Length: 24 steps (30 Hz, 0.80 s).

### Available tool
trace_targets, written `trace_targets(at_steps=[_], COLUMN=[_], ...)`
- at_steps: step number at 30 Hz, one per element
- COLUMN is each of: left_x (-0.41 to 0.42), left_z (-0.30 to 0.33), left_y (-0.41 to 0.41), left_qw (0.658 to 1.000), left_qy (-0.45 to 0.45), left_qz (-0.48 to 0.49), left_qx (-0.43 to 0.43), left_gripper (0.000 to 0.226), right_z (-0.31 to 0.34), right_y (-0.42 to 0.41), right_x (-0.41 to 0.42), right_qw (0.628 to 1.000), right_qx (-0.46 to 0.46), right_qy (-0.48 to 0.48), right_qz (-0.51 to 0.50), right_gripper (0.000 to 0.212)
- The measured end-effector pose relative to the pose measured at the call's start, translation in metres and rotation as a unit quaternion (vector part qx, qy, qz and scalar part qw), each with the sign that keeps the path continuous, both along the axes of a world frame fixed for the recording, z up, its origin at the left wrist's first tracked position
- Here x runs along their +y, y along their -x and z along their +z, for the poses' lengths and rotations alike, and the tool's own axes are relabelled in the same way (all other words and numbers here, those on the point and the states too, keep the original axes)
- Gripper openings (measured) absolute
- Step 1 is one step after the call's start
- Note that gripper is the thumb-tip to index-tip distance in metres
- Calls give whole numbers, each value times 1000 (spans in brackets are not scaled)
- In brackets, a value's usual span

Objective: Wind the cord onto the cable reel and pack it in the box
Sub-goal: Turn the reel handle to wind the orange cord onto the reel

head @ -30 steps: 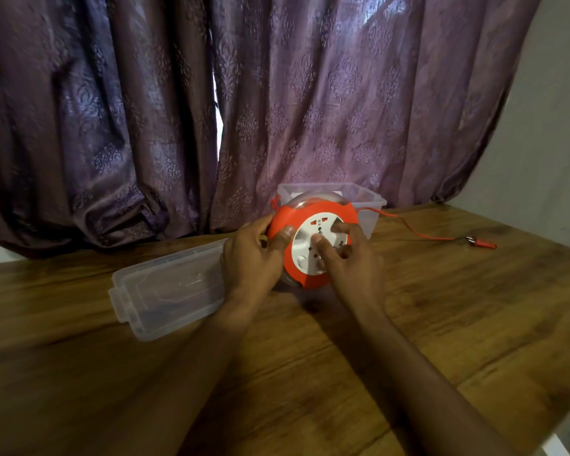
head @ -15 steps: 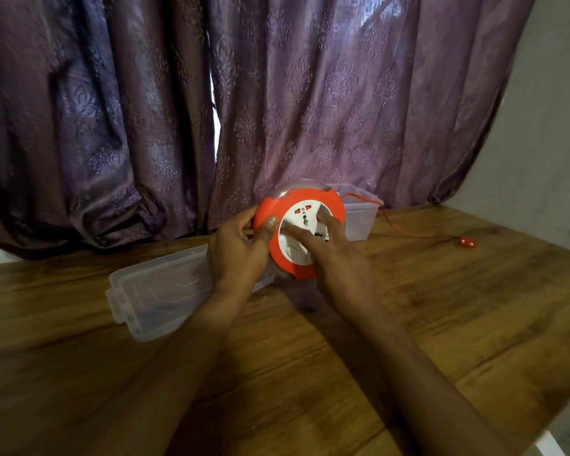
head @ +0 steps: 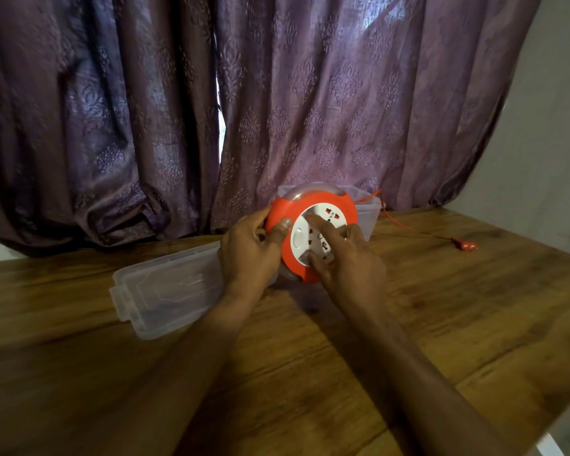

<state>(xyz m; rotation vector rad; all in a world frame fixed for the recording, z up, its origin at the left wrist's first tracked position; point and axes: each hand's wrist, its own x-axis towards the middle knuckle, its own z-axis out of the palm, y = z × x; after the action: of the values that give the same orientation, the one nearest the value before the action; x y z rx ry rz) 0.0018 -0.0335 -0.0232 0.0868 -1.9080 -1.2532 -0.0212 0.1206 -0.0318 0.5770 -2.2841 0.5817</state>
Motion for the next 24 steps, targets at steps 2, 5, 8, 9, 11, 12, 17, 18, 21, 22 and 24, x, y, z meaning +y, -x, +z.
trace_targets(at_steps=[2,5,8,9,11,12,17,18,21,22,24], left_x=[1,3,4,5,8,8,6,5,1,-1,-5], left_z=[-1,-2,-2,-2,-2,-3,-3,-2,1,1,3], left_y=[0,-1,-2,-3,-5,-6,-7,-7,-4,-3,-2], left_qw=[1000,1000,1000,1000,1000,1000,1000,1000,1000,1000,1000], left_qy=[11,18,11,11,16,19,11,6,-6,-9,-16], left_qz=[1,4,7,8,8,7,1,3,8,10,15], left_qx=[2,0,-6,-8,-11,-12,-17,-16,-11,-10,-8], left_gripper=[50,48,48,48,48,48,52,51,52,52,51], right_z=[1,1,1,0,-1,-2,-6,-6,-2,1,5], right_y=[-2,-3,-1,-1,1,1,3,3,1,0,-2], right_x=[-1,-1,-2,-2,-2,-2,-1,-1,2,4,4], right_qw=[1000,999,993,990,984,979,978,978,983,988,995], right_qx=[3,0,-24,-31,-63,-83,-61,-48,15,34,37], right_qy=[19,48,116,134,169,189,200,200,176,146,82], right_qz=[-11,-21,-9,-12,-16,-12,21,29,46,42,34], right_gripper=[62,61,60,60,61,61,39,36,33,35,46])
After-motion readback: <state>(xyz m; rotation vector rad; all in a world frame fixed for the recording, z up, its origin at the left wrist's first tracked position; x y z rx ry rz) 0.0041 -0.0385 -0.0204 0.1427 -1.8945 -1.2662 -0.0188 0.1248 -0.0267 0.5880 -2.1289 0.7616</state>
